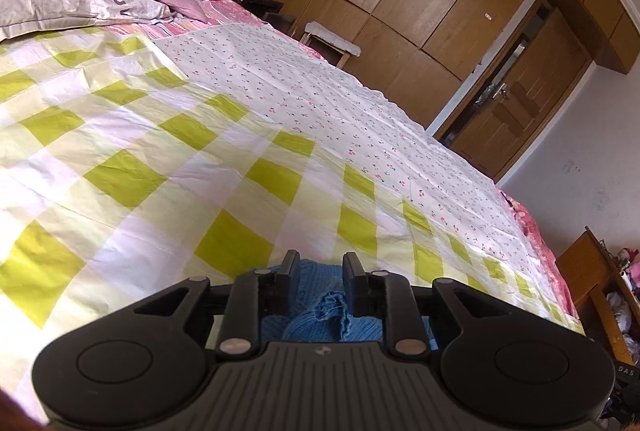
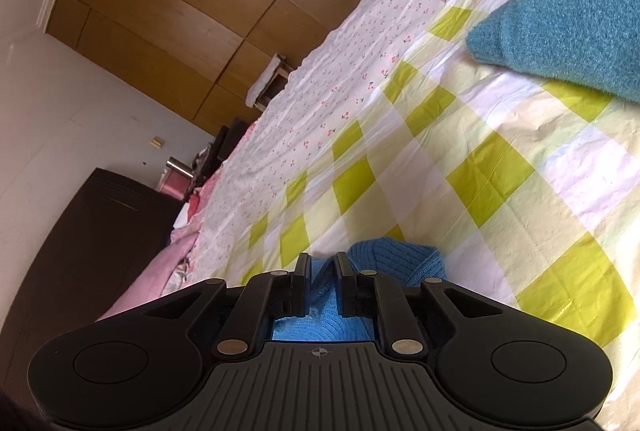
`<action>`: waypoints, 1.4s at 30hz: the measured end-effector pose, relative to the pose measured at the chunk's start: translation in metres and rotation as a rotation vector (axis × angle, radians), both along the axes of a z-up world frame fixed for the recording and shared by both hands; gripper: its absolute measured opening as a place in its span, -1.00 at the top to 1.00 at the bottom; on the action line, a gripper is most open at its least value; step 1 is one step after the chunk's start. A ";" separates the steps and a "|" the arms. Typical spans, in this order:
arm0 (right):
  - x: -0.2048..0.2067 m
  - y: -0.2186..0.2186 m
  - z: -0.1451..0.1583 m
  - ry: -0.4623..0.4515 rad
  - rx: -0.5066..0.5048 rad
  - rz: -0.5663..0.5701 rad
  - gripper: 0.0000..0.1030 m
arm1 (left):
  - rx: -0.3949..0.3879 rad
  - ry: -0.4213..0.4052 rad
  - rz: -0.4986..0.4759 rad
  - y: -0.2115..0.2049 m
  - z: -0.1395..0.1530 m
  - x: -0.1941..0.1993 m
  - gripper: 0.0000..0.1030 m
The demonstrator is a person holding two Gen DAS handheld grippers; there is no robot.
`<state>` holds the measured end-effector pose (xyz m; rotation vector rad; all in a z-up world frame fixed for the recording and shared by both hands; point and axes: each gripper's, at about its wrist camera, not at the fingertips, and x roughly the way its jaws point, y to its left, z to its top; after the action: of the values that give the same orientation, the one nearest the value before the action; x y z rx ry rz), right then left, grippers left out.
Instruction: Fold small clothes
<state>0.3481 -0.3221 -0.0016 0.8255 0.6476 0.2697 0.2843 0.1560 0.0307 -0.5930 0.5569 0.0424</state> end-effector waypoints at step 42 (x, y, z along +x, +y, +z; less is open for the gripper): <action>-0.001 0.045 0.008 -0.018 -0.660 -0.009 0.65 | 0.334 0.139 0.002 -0.014 -0.030 -0.047 0.24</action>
<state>0.3468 -0.2776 0.0061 0.1919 0.6607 0.0432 0.2377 0.1421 0.0007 -0.2664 0.6676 0.1761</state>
